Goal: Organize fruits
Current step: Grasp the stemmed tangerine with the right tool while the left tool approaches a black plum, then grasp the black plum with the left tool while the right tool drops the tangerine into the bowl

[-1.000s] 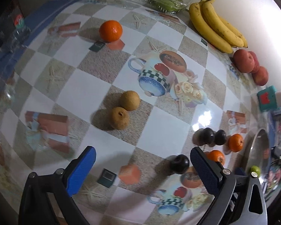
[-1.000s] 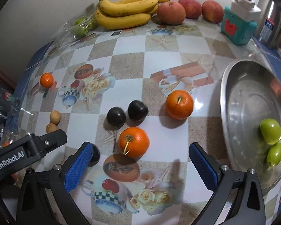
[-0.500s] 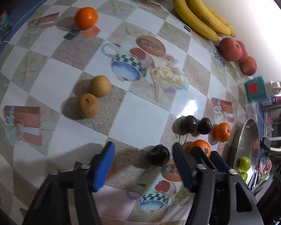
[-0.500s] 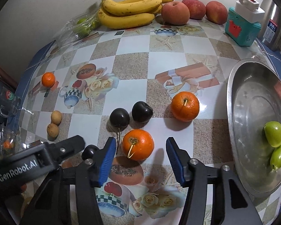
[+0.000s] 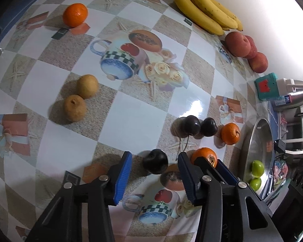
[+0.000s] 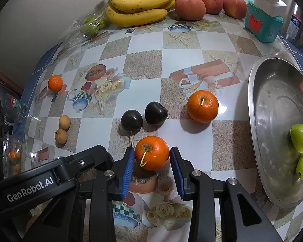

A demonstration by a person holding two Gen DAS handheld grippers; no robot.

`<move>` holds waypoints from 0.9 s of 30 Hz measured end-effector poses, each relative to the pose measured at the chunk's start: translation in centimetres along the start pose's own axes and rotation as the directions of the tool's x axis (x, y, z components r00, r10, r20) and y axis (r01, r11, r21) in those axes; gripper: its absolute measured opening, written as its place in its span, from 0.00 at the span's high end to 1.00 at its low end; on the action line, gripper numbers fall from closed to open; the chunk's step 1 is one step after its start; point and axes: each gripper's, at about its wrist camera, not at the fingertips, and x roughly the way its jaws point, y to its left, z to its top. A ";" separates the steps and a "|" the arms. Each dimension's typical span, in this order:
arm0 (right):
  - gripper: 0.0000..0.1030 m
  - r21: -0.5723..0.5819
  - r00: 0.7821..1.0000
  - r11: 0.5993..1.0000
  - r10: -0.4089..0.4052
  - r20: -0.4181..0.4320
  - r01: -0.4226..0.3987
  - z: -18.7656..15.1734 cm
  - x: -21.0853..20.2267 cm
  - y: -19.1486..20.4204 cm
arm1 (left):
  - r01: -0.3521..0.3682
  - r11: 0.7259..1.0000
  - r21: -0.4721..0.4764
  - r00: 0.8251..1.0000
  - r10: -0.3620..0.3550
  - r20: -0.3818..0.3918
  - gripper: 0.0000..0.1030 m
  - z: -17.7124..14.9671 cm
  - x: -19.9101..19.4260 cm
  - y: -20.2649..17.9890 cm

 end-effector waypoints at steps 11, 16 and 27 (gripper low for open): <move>0.65 0.053 1.000 0.999 -0.003 0.006 0.003 -0.3 -1.3 -1.8 | -0.008 1.000 -0.005 1.000 0.008 -0.012 0.67 0.1 0.5 0.0; 0.65 0.079 1.000 0.997 0.001 0.000 -0.001 -0.2 -1.4 -2.4 | -0.021 1.000 0.010 1.000 0.021 -0.007 0.71 0.0 0.6 -0.3; 0.65 0.119 0.999 0.992 0.035 0.013 -0.036 0.0 -1.9 -3.1 | 0.001 1.000 0.016 1.000 -0.001 0.017 0.72 -0.1 0.2 -0.3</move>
